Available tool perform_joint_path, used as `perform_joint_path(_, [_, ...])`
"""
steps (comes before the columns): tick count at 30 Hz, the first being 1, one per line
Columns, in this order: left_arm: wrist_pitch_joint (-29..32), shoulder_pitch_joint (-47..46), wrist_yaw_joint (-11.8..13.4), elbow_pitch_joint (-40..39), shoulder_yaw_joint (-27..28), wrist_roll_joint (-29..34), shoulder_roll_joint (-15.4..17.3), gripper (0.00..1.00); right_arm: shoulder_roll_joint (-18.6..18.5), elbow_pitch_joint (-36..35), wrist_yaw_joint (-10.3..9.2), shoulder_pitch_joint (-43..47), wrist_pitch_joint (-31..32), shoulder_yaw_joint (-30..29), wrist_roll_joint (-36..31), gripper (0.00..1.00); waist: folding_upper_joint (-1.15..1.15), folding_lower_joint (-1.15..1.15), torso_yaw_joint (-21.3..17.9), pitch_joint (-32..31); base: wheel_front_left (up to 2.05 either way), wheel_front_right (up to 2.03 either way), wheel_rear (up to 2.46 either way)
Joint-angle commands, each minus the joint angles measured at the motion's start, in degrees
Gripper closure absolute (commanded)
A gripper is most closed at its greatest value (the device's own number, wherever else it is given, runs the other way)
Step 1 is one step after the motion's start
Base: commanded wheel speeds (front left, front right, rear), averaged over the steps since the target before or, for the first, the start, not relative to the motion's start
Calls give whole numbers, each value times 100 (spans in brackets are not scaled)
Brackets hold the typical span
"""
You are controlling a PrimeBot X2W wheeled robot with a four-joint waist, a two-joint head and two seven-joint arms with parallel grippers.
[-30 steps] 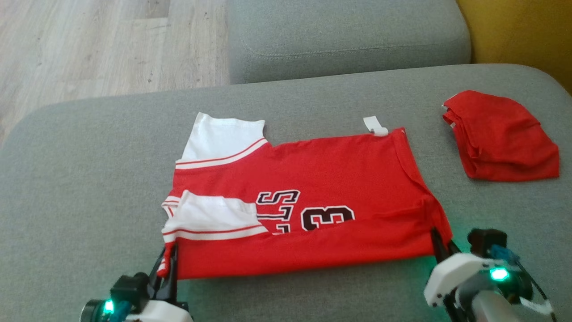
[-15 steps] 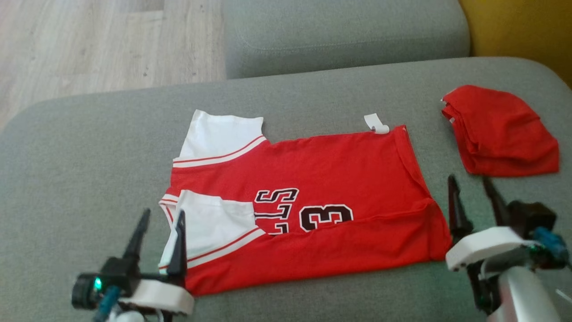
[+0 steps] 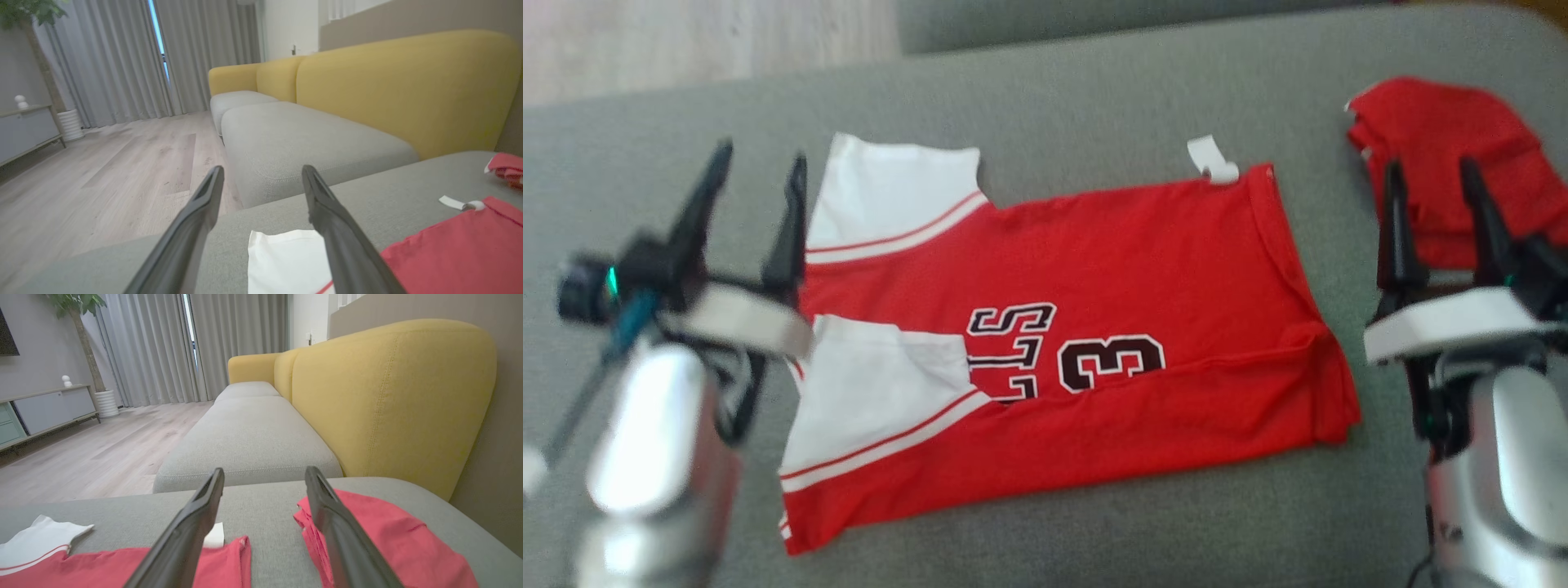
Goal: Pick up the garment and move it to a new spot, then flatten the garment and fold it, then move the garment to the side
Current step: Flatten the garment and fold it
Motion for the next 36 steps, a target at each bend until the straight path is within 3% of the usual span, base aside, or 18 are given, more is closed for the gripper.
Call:
perform_joint_path(1, [92,-377,-21,-68,89,-35,278,0,-24,-229,-5,-222,14,154,-46,0,0,-1,-116,333,0,0,0])
perform_joint_path(7, [894,-1679,-32,725,-1211,-852,1312,0,-24,-277,-5,-696,104,355,-177,0,0,-1,-360,877,0,0,0])
perform_joint_path(13, [1706,-2624,-33,1394,-2287,-1915,2044,0,-24,-280,-5,-1087,114,551,-202,0,0,-1,-603,1289,0,0,0])
perform_joint_path(22, [2143,-3349,-33,1906,-3420,-2886,2561,0,-24,-227,-5,-1323,73,702,-127,0,0,-1,-862,1697,0,0,0])
perform_joint_path(33, [2192,-3782,-34,2179,-4533,-3650,2635,0,-24,-33,-5,-1442,-33,550,-222,0,0,-1,-898,1845,0,0,0])
perform_joint_path(34, [2225,-3795,-34,2169,-4603,-3769,2631,70,-24,-25,-5,-1455,-30,544,-235,0,0,-1,-897,1846,0,0,0])
perform_joint_path(35, [2236,-3810,-34,2157,-4663,-3876,2634,100,-24,-19,-5,-1468,-27,535,-250,0,0,-1,-892,1841,0,0,0])
perform_joint_path(36, [2235,-3824,-34,2147,-4726,-3961,2638,100,-24,-11,-5,-1475,-24,522,-267,0,0,-1,-881,1830,0,0,0])
